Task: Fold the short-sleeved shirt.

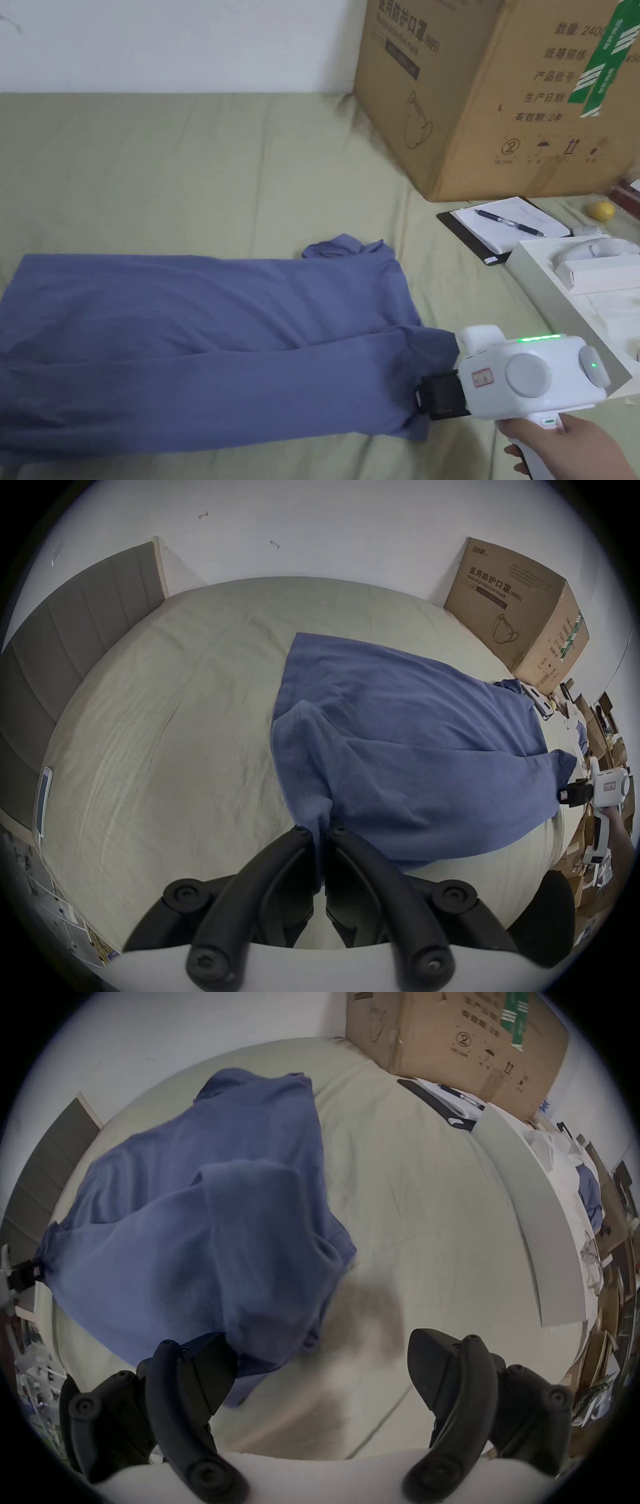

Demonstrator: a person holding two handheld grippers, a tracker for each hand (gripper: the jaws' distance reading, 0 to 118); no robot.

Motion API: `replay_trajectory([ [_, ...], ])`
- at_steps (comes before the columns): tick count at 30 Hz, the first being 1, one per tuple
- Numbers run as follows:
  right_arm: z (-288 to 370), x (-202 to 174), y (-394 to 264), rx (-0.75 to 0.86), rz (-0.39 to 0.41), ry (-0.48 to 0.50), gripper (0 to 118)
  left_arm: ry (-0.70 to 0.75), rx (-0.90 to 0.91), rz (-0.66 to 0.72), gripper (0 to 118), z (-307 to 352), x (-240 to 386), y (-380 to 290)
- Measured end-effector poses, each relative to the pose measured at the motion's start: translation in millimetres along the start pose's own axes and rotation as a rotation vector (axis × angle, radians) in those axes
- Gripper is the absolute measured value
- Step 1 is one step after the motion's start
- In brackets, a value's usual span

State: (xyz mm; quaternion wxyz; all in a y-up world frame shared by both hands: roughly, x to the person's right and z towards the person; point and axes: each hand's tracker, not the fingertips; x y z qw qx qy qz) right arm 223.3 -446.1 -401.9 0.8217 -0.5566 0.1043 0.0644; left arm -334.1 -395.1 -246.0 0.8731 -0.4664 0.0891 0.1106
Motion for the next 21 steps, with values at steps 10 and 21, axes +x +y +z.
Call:
replay_trajectory([
  [10, 3, -38, 16, 0.048, 0.126, 0.059, 9, 0.01, -0.042, -0.006, 2, -9, -4, -5],
  [21, 88, 7, -6, 0.086, -0.055, 0.218, 9, -0.038, -0.013, -0.01, 2, 33, -10, -16],
])
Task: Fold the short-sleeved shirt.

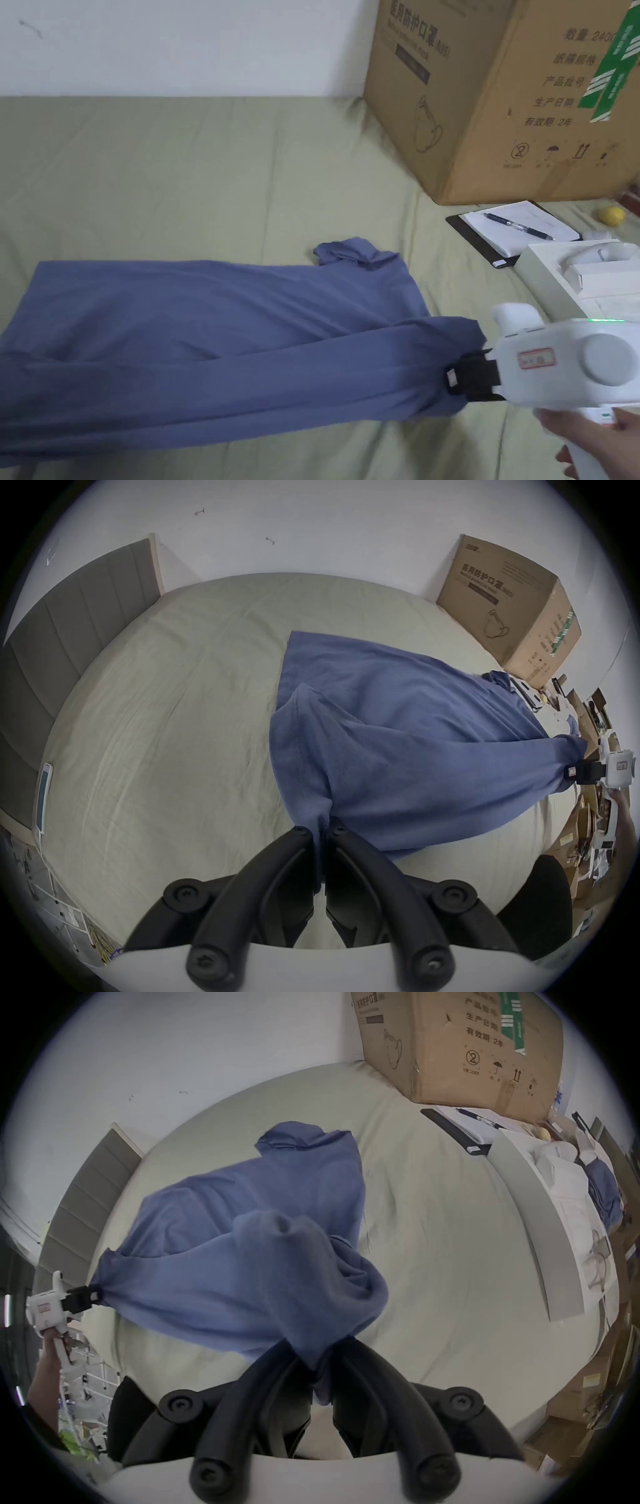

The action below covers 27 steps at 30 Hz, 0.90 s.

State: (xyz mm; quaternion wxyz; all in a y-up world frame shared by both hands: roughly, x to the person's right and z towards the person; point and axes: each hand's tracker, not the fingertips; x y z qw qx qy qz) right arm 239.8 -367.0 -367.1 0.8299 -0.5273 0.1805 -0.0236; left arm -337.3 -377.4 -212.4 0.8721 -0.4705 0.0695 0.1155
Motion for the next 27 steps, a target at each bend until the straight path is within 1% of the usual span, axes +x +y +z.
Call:
replay_trajectory([
  [4, 31, -4, -23, -0.033, 0.003, 0.023, 9, -0.014, 0.0, 0.008, 2, 33, -1, -20],
  [7, 37, -1, -45, -0.09, -0.018, 0.017, 9, -0.045, -0.066, 0.063, 2, 44, -4, -49],
  [9, 25, 6, -57, -0.128, -0.044, 0.025, 9, -0.068, -0.108, 0.089, 2, 39, -6, -67],
  [13, -14, 18, -69, -0.155, -0.071, 0.005, 10, -0.058, -0.11, 0.109, 4, 14, -10, -87],
  [15, -26, 23, -72, -0.152, -0.108, -0.01, 12, -0.048, -0.111, 0.131, 14, 7, -12, -89],
  [16, -26, 24, -73, -0.146, -0.133, -0.049, 22, -0.024, -0.109, 0.136, 24, 7, -12, -89],
  [18, -16, 28, -71, -0.105, -0.149, -0.094, 52, 0.039, -0.099, 0.102, 60, 11, -12, -87],
  [19, -11, 30, -70, -0.089, -0.164, -0.111, 68, 0.057, -0.097, 0.087, 80, 15, -13, -85],
  [20, -3, 32, -69, -0.064, -0.183, -0.13, 93, 0.077, -0.077, 0.08, 106, 21, -14, -82],
  [21, 9, 34, -68, -0.026, -0.195, -0.146, 104, 0.092, -0.042, 0.084, 115, 29, -13, -79],
  [22, 20, 34, -67, 0.018, -0.204, -0.153, 108, 0.093, -0.002, 0.084, 115, 38, -13, -75],
  [24, 49, 26, -65, 0.126, -0.197, -0.128, 107, 0.083, 0.068, 0.096, 115, 61, -9, -67],
  [25, 59, 21, -64, 0.154, -0.2, -0.113, 107, 0.072, 0.093, 0.107, 115, 70, -7, -64],
  [27, 86, 1, -65, 0.254, -0.187, -0.025, 107, -0.003, 0.161, 0.136, 115, 92, 0, -58],
])
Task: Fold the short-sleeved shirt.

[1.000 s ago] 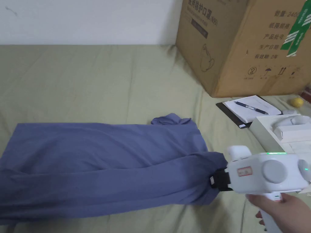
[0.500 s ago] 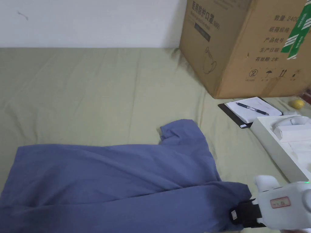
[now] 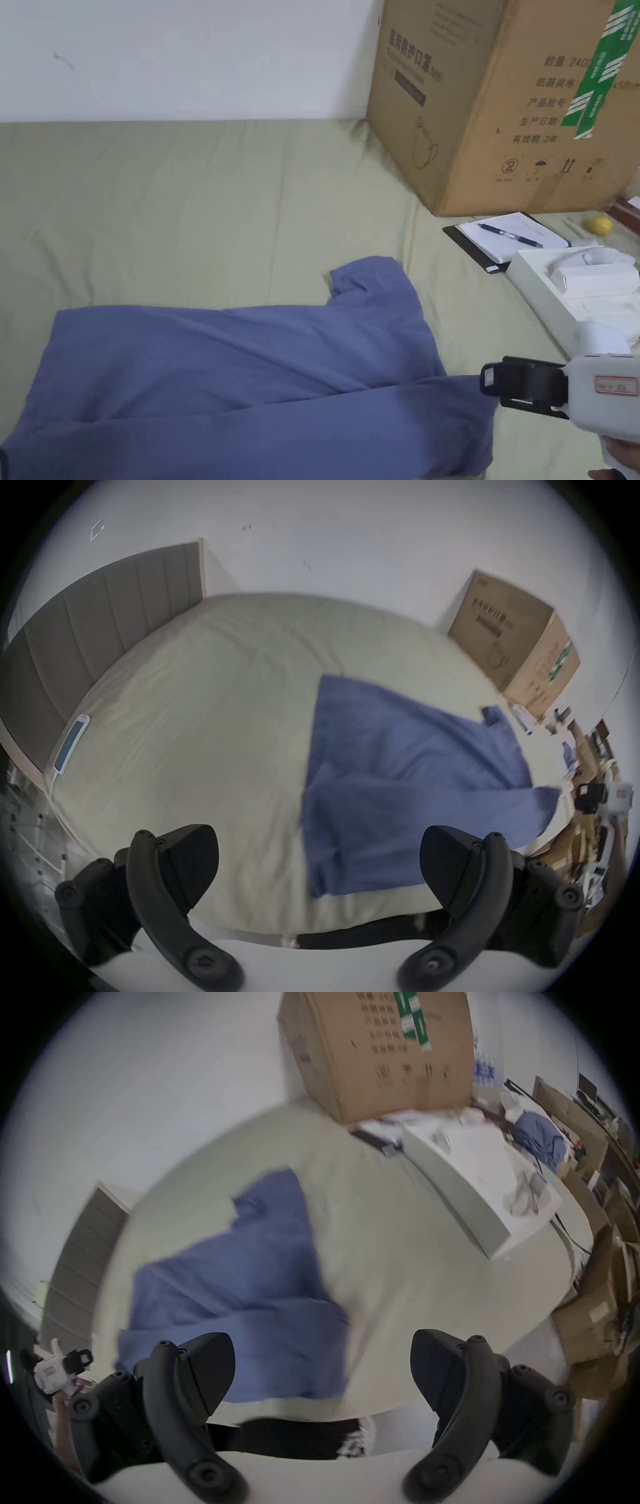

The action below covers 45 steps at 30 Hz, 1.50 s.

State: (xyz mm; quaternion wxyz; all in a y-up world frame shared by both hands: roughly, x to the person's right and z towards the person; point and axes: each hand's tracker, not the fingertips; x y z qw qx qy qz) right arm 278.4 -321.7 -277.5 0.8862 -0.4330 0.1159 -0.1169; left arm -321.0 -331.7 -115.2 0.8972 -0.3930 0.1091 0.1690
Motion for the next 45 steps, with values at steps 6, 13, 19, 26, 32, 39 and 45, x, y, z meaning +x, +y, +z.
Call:
replay_trajectory([
  [6, 45, -76, -13, 0.271, 0.127, 0.19, 23, -0.199, 0.209, 0.051, 60, 37, 28, -1],
  [13, 30, -111, -8, 0.309, 0.165, 0.231, 1, -0.117, 0.275, -0.054, 0, 21, 49, 21],
  [19, 0, -113, 7, 0.242, 0.187, 0.223, 1, -0.092, -0.033, -0.044, 0, -95, 23, 134],
  [26, -51, -112, 19, 0.133, 0.206, 0.193, 1, -0.022, -0.27, -0.076, 118, -244, 0, 193],
  [32, -80, -107, 21, 0.071, 0.194, 0.183, 1, 0.025, -0.361, -0.088, 109, -309, -6, 187],
  [39, -93, -100, 28, 0.056, 0.175, 0.149, 1, 0.066, -0.286, -0.283, 26, -292, 20, 170],
  [45, -118, -86, 92, 0.103, 0.21, 0.126, 1, 0.024, -0.24, -0.357, 1, -264, 28, 164],
])
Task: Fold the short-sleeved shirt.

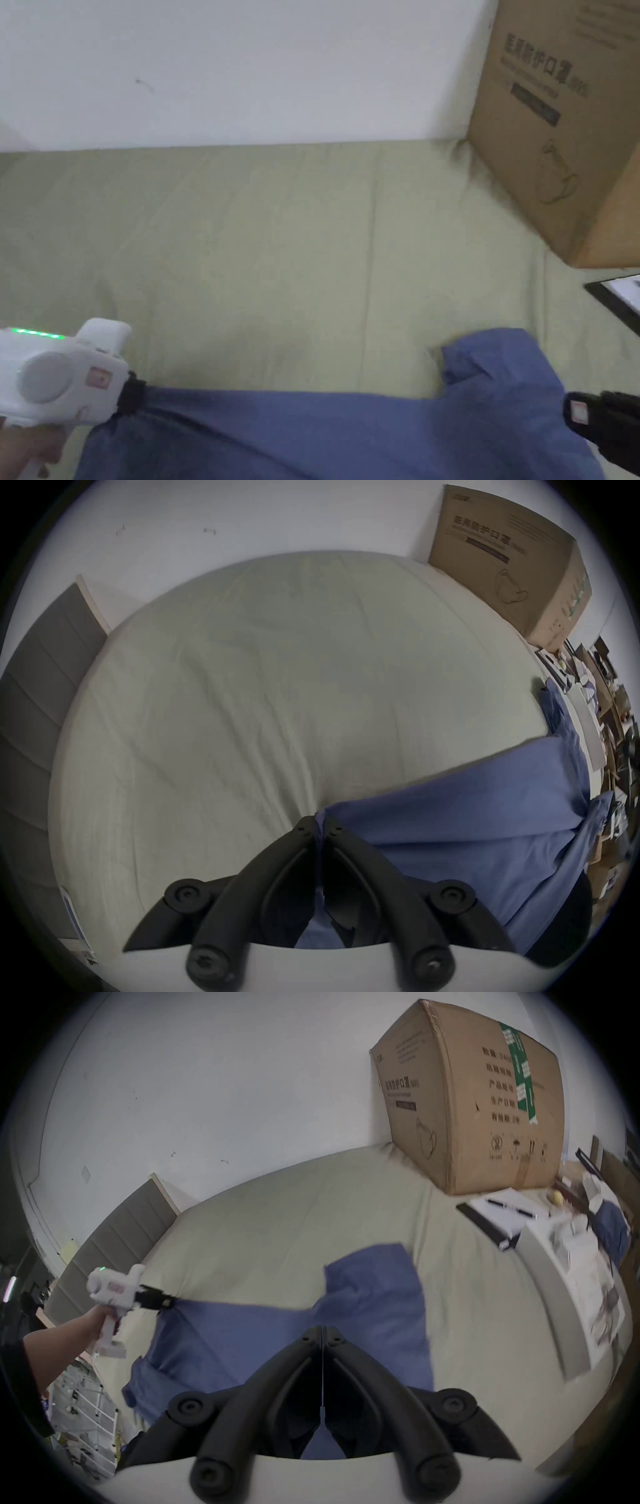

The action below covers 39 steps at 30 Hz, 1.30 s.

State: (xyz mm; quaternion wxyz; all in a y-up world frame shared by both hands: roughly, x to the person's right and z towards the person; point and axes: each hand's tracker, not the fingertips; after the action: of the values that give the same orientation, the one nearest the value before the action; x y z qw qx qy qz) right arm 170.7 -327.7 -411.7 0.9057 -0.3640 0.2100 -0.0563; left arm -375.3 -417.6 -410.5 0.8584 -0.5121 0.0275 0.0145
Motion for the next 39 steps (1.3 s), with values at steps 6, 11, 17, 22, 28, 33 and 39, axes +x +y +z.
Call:
replay_trajectory([
  [6, -106, 63, 73, -0.263, -0.121, -0.074, 3, -0.015, 0.085, 0.037, 1, 29, 6, 0],
  [11, -175, 91, 76, -0.409, -0.149, -0.182, 113, -0.032, 0.132, 0.061, 1, 44, 5, -3],
  [17, -216, 96, 61, -0.491, -0.203, -0.23, 77, -0.062, 0.131, 0.131, 1, 42, -2, -8],
  [22, -195, 82, 63, -0.479, -0.103, -0.267, 1, -0.051, 0.077, 0.116, 1, 33, -4, -15],
  [28, -130, 85, 82, -0.307, -0.181, -0.175, 1, -0.054, 0.106, 0.138, 1, 46, -3, -22],
  [33, -81, 73, 106, -0.168, -0.147, -0.169, 1, -0.06, 0.187, 0.159, 1, 72, -6, -9],
  [39, -57, 62, 126, -0.004, -0.178, -0.178, 1, -0.042, 0.292, 0.184, 1, 89, -4, 16],
])
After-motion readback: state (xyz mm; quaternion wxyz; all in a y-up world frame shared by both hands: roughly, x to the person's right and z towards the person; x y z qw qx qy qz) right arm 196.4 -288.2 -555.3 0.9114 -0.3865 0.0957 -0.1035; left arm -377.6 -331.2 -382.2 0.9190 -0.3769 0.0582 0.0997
